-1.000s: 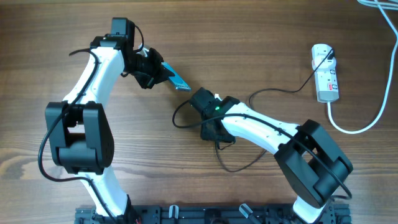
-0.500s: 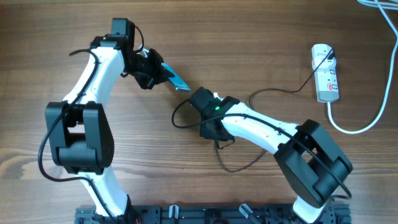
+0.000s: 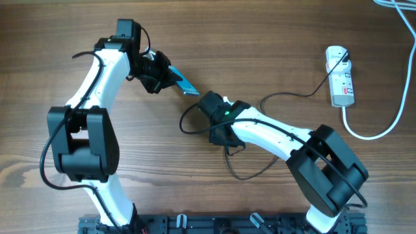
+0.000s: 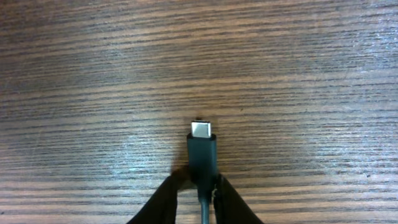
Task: Plug charger to phone and switch on socket
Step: 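Raise the USB-C plug with the right gripper up to the phone's bottom port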
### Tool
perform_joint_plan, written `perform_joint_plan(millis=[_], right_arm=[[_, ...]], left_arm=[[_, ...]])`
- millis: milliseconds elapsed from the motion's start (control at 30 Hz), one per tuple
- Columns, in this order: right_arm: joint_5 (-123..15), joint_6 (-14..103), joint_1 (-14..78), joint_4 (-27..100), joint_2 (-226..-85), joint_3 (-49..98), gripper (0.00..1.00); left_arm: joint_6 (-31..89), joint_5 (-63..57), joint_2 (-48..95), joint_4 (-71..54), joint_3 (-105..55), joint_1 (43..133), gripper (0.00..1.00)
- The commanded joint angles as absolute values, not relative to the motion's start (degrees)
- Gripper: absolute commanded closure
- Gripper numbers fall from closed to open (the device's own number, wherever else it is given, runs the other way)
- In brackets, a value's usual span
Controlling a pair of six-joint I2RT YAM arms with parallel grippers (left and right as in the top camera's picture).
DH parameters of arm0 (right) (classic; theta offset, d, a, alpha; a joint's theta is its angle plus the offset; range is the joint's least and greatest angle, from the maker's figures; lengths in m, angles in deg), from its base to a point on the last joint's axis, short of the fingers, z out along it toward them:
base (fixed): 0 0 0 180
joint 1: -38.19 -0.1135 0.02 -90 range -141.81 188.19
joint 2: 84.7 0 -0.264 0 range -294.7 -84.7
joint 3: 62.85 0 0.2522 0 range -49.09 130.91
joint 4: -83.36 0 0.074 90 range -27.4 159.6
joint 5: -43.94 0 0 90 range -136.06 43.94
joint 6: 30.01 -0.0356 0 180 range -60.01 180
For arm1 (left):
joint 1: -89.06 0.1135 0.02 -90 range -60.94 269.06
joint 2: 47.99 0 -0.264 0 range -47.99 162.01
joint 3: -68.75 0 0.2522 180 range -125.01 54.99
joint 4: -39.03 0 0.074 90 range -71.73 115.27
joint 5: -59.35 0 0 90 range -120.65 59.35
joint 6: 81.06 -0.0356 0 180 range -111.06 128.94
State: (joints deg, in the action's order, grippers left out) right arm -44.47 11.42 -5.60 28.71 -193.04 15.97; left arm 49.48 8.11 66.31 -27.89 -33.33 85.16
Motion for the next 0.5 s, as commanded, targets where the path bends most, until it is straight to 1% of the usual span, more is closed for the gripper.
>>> perform_joint_plan(millis=[0, 67, 167, 267, 300, 400, 467], right_arm=[[-44.4, 11.4, -5.7, 27.7, -195.2, 15.7, 0.76], [-44.4, 11.4, -5.7, 27.8, -195.2, 15.7, 0.76], [-44.4, 11.3, -5.7, 27.7, -195.2, 15.7, 0.83], [-44.4, 11.3, -5.7, 27.8, -195.2, 15.7, 0.84], [-44.4, 11.3, -5.7, 27.8, -195.2, 15.7, 0.87], [-44.4, 11.4, -5.7, 27.8, -195.2, 15.7, 0.9], [-44.4, 11.4, -5.7, 27.9, -195.2, 15.7, 0.95]], left_arm=[[48.1, 8.4, 64.6, -28.0, -34.3, 85.3, 0.96], [48.1, 8.4, 64.6, -27.9, -34.3, 85.3, 0.96], [48.1, 8.4, 64.6, -27.9, -34.3, 85.3, 0.96], [48.1, 8.4, 64.6, -28.0, -34.3, 85.3, 0.96], [48.1, 8.4, 64.6, -28.0, -34.3, 85.3, 0.96], [48.1, 8.4, 64.6, -28.0, -34.3, 85.3, 0.96], [48.1, 8.4, 64.6, -28.0, -34.3, 85.3, 0.96]])
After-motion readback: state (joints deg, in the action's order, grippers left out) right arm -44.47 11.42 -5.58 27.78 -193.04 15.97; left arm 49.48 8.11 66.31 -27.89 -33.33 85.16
